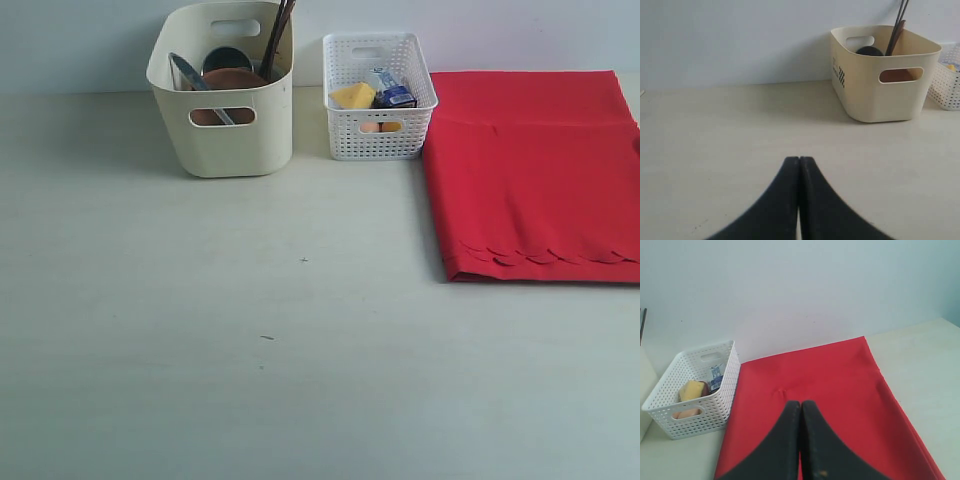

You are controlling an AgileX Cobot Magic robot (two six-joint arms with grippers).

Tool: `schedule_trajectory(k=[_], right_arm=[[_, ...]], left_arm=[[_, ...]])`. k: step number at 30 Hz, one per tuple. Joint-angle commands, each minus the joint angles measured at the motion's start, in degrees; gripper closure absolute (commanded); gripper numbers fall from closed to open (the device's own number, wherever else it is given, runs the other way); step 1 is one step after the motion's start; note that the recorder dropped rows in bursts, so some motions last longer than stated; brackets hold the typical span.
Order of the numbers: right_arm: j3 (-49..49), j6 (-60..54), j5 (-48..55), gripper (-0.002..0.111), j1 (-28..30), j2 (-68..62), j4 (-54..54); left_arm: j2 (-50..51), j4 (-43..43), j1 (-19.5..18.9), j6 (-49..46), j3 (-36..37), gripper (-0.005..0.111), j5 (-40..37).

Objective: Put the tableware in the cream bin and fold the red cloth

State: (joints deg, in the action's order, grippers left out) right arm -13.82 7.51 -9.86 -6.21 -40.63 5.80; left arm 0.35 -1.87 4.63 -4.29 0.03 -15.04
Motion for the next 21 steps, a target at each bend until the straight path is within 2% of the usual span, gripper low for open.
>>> schedule_trajectory(k=[1, 11, 13, 16, 21], right_arm=[[0.3, 0.0, -0.1, 0.108, 0.2, 0.3, -0.2], [0.3, -0.3, -0.3, 0.108, 0.2, 0.3, 0.9], [0.3, -4.0, -0.7, 0.108, 0.2, 0.5, 1.0], [0.7, -12.9, 4.0, 0.108, 0.2, 2.7, 4.7], [6.3, -13.5, 5.8, 0.108, 0.2, 10.4, 3.5]], left_arm=[[-0.4, -0.6, -0.1, 0.2, 0.0, 0.106, -0.2], [-0.4, -0.6, -0.1, 0.2, 0.0, 0.106, -0.2], [-0.4, -0.6, -0.1, 0.2, 0.0, 0.106, -0.2], [-0.4, -0.6, -0.1, 0.2, 0.0, 0.106, -0.2], [-0.4, -0.6, -0.1, 0.2, 0.0, 0.106, -0.2]])
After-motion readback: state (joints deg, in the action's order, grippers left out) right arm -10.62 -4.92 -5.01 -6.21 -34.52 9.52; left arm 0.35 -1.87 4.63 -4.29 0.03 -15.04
